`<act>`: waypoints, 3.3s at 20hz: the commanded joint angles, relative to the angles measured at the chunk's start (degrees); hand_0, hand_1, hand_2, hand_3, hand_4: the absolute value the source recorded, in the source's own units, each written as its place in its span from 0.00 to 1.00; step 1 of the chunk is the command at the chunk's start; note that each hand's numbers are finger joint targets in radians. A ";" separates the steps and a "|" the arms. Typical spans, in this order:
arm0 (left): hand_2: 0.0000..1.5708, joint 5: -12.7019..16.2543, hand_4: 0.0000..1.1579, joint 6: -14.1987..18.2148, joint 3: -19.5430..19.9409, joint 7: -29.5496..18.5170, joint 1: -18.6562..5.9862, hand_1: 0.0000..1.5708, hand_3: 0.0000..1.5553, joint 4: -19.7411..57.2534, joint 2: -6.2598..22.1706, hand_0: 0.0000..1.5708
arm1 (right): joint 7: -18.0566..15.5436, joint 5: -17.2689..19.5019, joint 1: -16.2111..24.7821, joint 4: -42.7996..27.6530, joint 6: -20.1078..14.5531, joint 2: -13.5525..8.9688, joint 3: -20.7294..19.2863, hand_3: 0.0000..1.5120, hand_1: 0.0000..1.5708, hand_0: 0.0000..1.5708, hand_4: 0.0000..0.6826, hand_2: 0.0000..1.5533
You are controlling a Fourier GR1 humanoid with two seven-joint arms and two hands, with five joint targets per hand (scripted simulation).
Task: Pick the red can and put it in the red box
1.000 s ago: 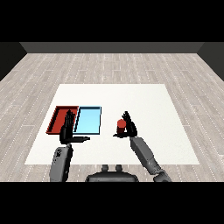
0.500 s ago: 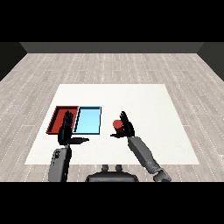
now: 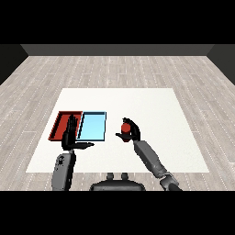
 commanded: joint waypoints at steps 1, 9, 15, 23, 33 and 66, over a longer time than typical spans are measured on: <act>0.00 -0.68 0.00 -0.63 -0.65 -0.13 2.14 0.00 0.00 -2.07 0.65 0.00 | 2.58 3.00 0.28 2.43 -2.09 -0.88 -0.77 0.96 1.00 1.00 0.84 0.96; 0.00 0.97 0.00 -1.95 1.82 -1.46 1.43 0.00 0.00 0.43 1.81 0.00 | 8.63 6.76 1.03 -2.22 -5.03 -0.27 -1.57 0.95 1.00 1.00 0.84 0.96; 0.00 0.48 0.00 -0.05 1.32 -0.20 -0.25 0.00 0.00 0.65 0.66 0.00 | 9.92 8.15 1.61 -5.31 -3.69 -1.51 -2.74 0.94 1.00 1.00 0.85 0.96; 0.00 -2.13 0.00 -1.36 -0.33 -3.00 2.17 0.00 0.00 -0.30 1.66 0.00 | 10.65 11.43 2.37 -11.92 -5.43 -1.34 -4.05 0.93 1.00 1.00 0.88 0.95; 0.00 -2.62 0.00 -1.25 -3.74 -0.24 0.67 0.00 0.00 -0.09 -0.79 0.00 | 21.07 15.03 5.79 -34.98 -6.07 -7.83 -4.70 0.93 1.00 1.00 0.89 0.95; 0.00 3.22 0.00 9.36 -27.54 15.06 -13.13 0.00 0.00 6.59 -2.82 0.00 | 18.98 24.31 1.70 -41.62 -11.08 0.13 -1.57 0.93 1.00 1.00 0.96 0.95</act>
